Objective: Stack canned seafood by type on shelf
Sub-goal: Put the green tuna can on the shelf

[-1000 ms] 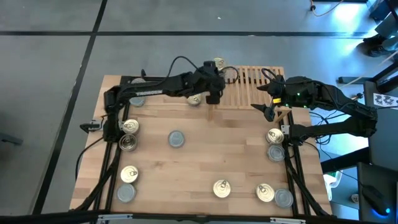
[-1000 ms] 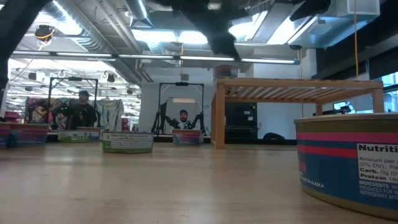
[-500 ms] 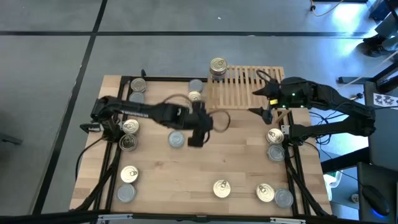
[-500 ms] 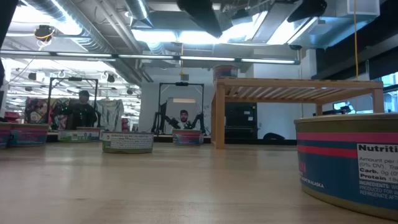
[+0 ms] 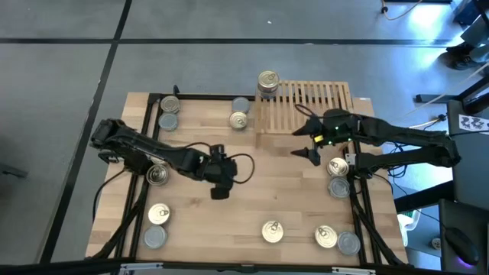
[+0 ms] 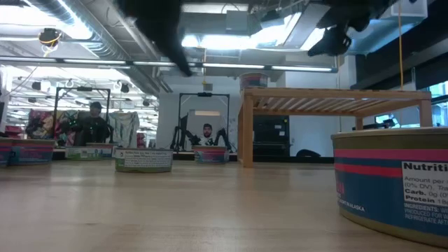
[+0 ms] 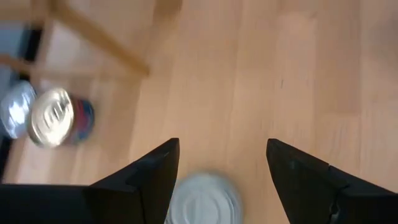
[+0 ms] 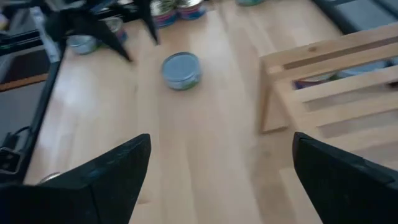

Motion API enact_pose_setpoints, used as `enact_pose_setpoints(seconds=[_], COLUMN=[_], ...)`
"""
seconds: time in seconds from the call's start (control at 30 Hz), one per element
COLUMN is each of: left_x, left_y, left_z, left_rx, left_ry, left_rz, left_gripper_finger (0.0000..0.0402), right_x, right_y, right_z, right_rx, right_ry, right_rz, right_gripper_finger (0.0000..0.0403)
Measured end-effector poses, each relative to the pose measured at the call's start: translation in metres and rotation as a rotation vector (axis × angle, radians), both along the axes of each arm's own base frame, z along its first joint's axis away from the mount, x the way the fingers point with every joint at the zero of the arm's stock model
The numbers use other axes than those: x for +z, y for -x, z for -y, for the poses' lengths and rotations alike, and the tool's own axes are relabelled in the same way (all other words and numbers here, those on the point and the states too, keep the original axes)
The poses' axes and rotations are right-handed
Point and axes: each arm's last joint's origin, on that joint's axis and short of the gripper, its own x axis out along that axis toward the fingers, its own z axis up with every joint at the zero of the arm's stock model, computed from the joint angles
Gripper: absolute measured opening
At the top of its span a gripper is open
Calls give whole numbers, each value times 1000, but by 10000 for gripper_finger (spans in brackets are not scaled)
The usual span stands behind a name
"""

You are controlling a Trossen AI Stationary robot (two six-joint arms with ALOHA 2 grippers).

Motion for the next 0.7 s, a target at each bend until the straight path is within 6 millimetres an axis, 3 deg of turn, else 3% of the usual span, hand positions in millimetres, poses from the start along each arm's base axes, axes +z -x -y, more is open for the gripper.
enact_pose_setpoints(seconds=[0.33, 0.7], left_x=[-30, -79], left_y=[37, 49], left_z=[-4, -14], left_rx=[126, 130], left_ry=[50, 37], left_rz=[75, 142], left_gripper_finger=[229, 229], right_x=[-29, -49], right_y=[-17, -32], right_z=[-6, -48], right_rx=[87, 170], right_ry=[-38, 61], right_rz=[-37, -168], right_gripper_finger=[379, 379])
